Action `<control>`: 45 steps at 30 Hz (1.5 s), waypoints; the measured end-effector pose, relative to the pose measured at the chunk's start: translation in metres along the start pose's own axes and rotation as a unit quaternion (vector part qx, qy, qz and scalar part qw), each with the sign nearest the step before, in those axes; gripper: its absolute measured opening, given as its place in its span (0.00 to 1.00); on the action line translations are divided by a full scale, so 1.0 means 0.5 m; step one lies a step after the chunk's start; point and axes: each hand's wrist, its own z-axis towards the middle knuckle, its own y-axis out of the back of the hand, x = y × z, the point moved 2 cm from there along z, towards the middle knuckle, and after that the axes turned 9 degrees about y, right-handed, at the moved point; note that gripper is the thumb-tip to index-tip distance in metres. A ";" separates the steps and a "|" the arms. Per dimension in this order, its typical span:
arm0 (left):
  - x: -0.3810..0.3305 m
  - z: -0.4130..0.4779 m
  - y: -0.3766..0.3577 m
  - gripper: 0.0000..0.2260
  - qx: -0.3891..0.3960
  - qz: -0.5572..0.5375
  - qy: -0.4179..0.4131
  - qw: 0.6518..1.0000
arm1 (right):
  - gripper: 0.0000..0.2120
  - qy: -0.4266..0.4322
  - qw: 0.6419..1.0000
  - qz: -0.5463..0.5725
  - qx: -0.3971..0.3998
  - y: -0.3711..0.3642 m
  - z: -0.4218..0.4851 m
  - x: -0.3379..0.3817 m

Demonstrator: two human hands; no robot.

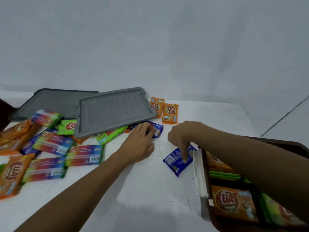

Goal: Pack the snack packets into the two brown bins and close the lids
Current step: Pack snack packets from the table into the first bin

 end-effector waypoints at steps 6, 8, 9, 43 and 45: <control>0.042 -0.036 0.010 0.20 0.015 0.004 -0.030 0.999 | 0.34 0.054 0.988 -0.142 -0.010 0.002 0.010 0.039; 0.053 -0.042 0.020 0.24 0.028 0.005 -0.024 0.999 | 0.28 0.079 0.988 -0.131 0.011 0.003 0.005 0.028; 0.058 -0.043 0.024 0.27 0.044 0.004 -0.014 0.999 | 0.24 0.090 0.990 -0.110 0.009 0.004 0.001 0.023; -0.363 -0.047 0.326 0.15 0.221 -0.353 0.034 0.909 | 0.18 0.047 0.754 0.494 -0.431 -0.366 -0.512 -0.069; -0.403 -0.052 0.315 0.14 0.240 -0.335 0.016 0.911 | 0.15 0.044 0.722 0.549 -0.418 -0.402 -0.521 -0.078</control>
